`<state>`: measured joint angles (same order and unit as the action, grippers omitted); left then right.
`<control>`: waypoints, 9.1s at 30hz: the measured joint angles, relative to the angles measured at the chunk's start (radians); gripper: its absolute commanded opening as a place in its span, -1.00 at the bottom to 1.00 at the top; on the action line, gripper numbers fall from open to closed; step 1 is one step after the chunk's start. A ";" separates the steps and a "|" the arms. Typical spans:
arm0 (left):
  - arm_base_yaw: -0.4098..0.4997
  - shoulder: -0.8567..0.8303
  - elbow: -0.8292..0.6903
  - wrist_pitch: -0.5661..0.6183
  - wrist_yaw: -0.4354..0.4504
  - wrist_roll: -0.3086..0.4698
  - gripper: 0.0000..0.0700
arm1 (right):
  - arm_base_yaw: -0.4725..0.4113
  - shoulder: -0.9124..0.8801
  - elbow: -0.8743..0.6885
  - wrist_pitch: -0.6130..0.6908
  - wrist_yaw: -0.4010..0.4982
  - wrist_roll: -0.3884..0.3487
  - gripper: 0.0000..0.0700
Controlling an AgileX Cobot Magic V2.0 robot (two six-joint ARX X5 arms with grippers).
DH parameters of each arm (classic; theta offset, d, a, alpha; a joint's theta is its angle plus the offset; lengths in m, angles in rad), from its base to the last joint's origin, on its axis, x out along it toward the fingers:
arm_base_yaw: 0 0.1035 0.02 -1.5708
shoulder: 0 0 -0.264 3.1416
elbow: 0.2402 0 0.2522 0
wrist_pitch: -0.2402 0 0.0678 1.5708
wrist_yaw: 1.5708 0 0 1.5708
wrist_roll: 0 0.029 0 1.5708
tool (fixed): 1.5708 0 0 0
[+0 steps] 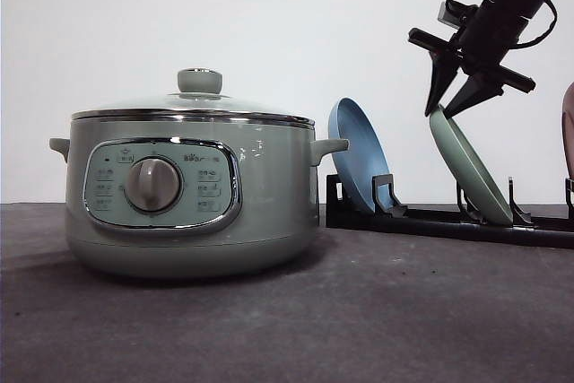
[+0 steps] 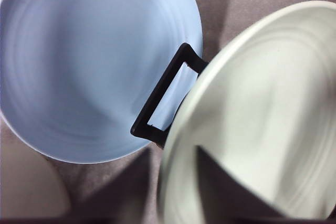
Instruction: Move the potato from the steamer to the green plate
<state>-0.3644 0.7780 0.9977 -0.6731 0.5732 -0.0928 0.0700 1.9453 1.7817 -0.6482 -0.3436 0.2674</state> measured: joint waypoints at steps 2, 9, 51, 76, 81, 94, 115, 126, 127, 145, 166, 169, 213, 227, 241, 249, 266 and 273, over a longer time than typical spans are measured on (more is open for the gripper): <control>0.000 0.000 0.000 0.000 0.000 0.001 1.00 | 0.000 0.000 0.000 0.002 -0.002 0.004 -0.98; 0.000 0.000 0.000 -0.001 0.000 0.001 1.00 | -0.011 0.000 0.000 0.001 -0.049 0.029 -0.98; 0.000 0.000 0.000 -0.019 0.000 0.005 1.00 | 0.358 -0.746 -0.114 -0.510 0.050 -0.294 -0.98; 0.000 0.000 0.000 -0.019 0.000 0.005 1.00 | 0.906 -0.847 -0.849 -0.321 0.497 -0.070 -0.99; 0.000 0.000 0.000 -0.019 0.000 0.005 1.00 | 0.964 -0.757 -0.898 -0.304 0.579 -0.037 -0.99; 0.000 0.000 0.000 -0.019 0.000 0.005 1.00 | 0.996 -0.515 -0.900 -0.184 0.625 0.000 -0.99; 0.000 0.000 0.000 -0.020 0.000 0.006 1.00 | 0.988 -0.514 -0.899 -0.148 0.490 0.026 0.05; 0.000 0.000 0.000 -0.019 0.000 0.006 1.00 | 0.876 -0.769 -0.848 -0.152 0.377 0.026 0.58; 0.000 0.000 0.000 -0.019 0.000 0.006 1.00 | 0.856 -0.797 -0.847 -0.152 0.368 0.026 0.58; 0.000 0.000 0.000 -0.073 -0.040 0.006 1.00 | 0.345 -1.217 -0.842 -0.114 0.173 -0.066 0.58; 0.000 0.239 0.334 -0.341 -0.263 0.070 1.00 | 0.268 -1.345 -0.842 -0.194 0.107 -0.096 1.00; 0.000 0.325 0.428 -0.377 -0.304 0.083 1.00 | 0.268 -1.345 -0.842 -0.175 0.077 -0.095 1.00; -0.100 1.115 0.987 -0.516 -0.522 0.140 0.76 | 0.268 -1.345 -0.842 -0.105 0.059 -0.096 1.00; -0.107 1.120 0.988 -0.517 -0.522 0.154 0.17 | 0.268 -1.345 -0.842 -0.105 0.059 -0.096 1.00; -0.108 1.136 0.993 -0.525 -0.526 0.169 -1.00 | 0.268 -1.345 -0.842 -0.110 0.058 -0.096 1.00; -0.107 1.139 1.004 -0.536 -0.527 0.170 -1.00 | 0.268 -1.345 -0.842 -0.113 0.059 -0.096 1.00; -0.103 1.132 1.304 -0.701 -0.526 0.128 -1.00 | 0.268 -1.345 -0.842 -0.158 0.059 -0.096 1.00; -0.094 1.071 1.305 -0.716 -0.525 0.128 -1.00 | 0.268 -1.345 -0.842 -0.158 0.080 -0.096 1.00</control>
<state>-0.4585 1.8490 2.3024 -1.3891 0.0479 0.0354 0.3382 0.6003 0.9398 -0.8062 -0.2640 0.1719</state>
